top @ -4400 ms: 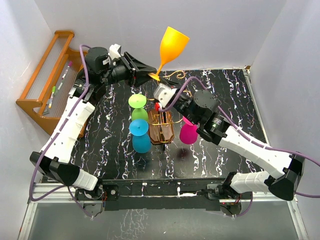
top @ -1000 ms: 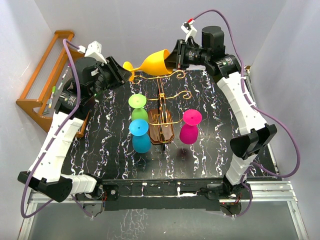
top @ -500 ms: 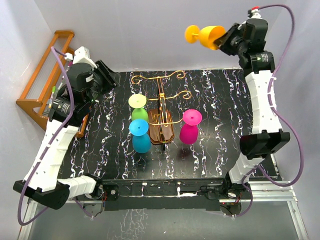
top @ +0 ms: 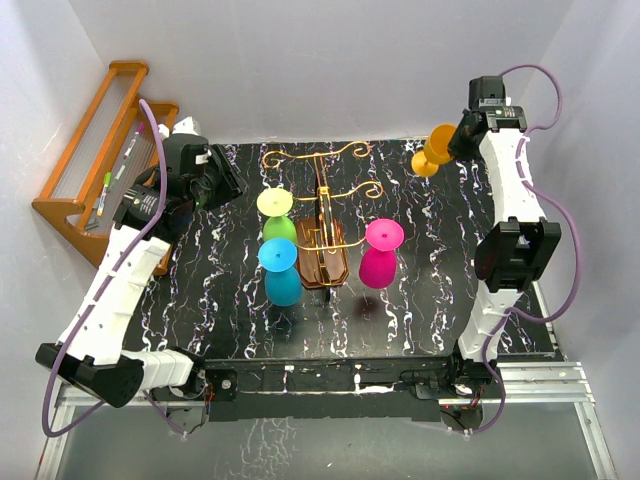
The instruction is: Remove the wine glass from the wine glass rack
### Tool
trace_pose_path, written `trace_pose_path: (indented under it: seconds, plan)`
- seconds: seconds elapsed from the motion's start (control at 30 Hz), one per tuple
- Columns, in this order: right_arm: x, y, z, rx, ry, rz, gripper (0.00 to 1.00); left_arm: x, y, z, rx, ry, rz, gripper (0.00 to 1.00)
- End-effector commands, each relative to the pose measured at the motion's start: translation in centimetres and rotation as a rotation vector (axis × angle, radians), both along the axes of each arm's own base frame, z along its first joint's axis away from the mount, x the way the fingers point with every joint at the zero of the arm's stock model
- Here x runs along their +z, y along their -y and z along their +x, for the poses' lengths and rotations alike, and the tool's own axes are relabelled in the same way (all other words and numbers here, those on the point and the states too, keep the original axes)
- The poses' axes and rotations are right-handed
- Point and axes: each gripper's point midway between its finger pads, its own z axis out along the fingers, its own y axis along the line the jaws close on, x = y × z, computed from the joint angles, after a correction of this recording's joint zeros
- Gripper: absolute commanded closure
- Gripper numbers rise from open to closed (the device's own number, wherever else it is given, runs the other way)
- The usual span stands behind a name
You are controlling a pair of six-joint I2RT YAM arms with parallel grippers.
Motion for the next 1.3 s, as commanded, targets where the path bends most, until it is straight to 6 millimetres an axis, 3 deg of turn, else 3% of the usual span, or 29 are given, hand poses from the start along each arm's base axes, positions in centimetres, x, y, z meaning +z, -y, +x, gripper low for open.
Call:
trace_pose_path:
  seconds: [0.0,0.27,0.73,0.93,1.07,1.13,1.27]
  plan:
    - [-0.4,1.9,-1.8,-0.027,-0.046,-0.102,0.92,-0.9,-0.9,-2.0,-0.004,-0.042,0.028,0.59]
    - [-3.5,1.9,-3.1,-0.006,-0.141,-0.109,0.91,-2.4,-1.3,-2.7,0.003,-0.041,0.027,0.52]
    - [-5.0,1.9,-2.2,0.008,-0.15,-0.041,0.8,-1.7,-0.8,-2.5,-0.023,0.001,0.003,0.49]
    - [-2.5,2.3,-2.0,-0.002,-0.088,-0.068,0.77,-1.4,-1.2,-2.4,-0.008,0.01,0.024,0.48]
    - [0.4,2.4,-1.9,-0.001,-0.036,-0.08,0.7,-1.5,-1.2,-2.3,-0.01,0.002,0.029,0.46]
    - [2.6,2.2,-1.9,0.012,0.01,-0.075,0.67,-1.5,-1.1,-2.2,-0.013,-0.004,0.029,0.45]
    - [8.8,0.9,-1.8,0.063,0.171,-0.035,0.59,-1.2,-0.6,-1.9,-0.027,-0.007,0.017,0.41]
